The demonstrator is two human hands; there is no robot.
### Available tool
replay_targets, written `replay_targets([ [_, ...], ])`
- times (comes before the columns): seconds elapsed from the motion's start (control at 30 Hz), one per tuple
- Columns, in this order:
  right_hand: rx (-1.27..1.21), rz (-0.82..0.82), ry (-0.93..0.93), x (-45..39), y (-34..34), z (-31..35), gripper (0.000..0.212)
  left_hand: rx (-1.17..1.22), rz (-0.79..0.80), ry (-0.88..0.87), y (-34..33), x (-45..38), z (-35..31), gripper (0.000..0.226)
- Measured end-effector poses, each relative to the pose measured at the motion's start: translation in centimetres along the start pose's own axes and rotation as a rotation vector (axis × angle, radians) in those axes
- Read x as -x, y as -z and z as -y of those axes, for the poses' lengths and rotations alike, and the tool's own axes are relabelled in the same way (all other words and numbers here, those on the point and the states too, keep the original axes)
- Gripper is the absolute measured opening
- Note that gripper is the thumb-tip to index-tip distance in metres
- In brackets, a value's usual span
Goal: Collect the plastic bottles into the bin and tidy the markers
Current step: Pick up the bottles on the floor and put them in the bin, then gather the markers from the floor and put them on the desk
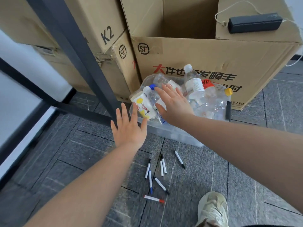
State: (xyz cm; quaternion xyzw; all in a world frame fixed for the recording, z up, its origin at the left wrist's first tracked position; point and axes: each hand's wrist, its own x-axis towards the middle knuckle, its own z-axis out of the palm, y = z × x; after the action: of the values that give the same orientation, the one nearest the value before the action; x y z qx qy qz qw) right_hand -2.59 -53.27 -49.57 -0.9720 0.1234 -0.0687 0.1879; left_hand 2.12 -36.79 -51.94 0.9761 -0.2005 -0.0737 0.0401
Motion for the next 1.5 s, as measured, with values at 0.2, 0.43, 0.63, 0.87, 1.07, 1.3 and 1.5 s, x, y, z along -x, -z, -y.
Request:
replay_targets([
  [0.2, 0.001, 0.028, 0.089, 1.8, -3.3, 2.5, 0.054, 0.025, 0.107, 0.086, -3.4, 4.0, 4.1, 0.064],
  [0.43, 0.019, 0.217, 0.246, 6.4, -9.6, 3.4, 0.053, -0.004, 0.260, 0.122, -9.5, 6.5, 7.5, 0.062],
  [0.63, 0.091, 0.482, 0.023, 9.7, -14.7, 0.0, 0.044, -0.001, 0.356, 0.167, -14.3, 6.5, 8.7, 0.058],
  [0.87, 0.102, 0.572, -0.498, 11.0, -22.3, -5.2, 0.043, 0.048, 0.343, 0.122, -19.1, 4.0, 7.9, 0.047],
  [1.07, 0.021, 0.482, -0.634, 11.0, -24.4, -7.6, 0.037, 0.105, 0.358, 0.091, -22.9, 3.5, 6.5, 0.038],
  [1.3, -0.090, 0.435, -0.636, 10.8, -24.0, -7.6, 0.021, 0.167, 0.346, 0.094, -24.4, 2.9, 5.0, 0.036],
  [1.5, -0.257, 0.424, -0.641, 10.7, -24.8, -5.7, 0.019, 0.201, 0.329, 0.136, -25.0, 2.2, 5.4, 0.020],
])
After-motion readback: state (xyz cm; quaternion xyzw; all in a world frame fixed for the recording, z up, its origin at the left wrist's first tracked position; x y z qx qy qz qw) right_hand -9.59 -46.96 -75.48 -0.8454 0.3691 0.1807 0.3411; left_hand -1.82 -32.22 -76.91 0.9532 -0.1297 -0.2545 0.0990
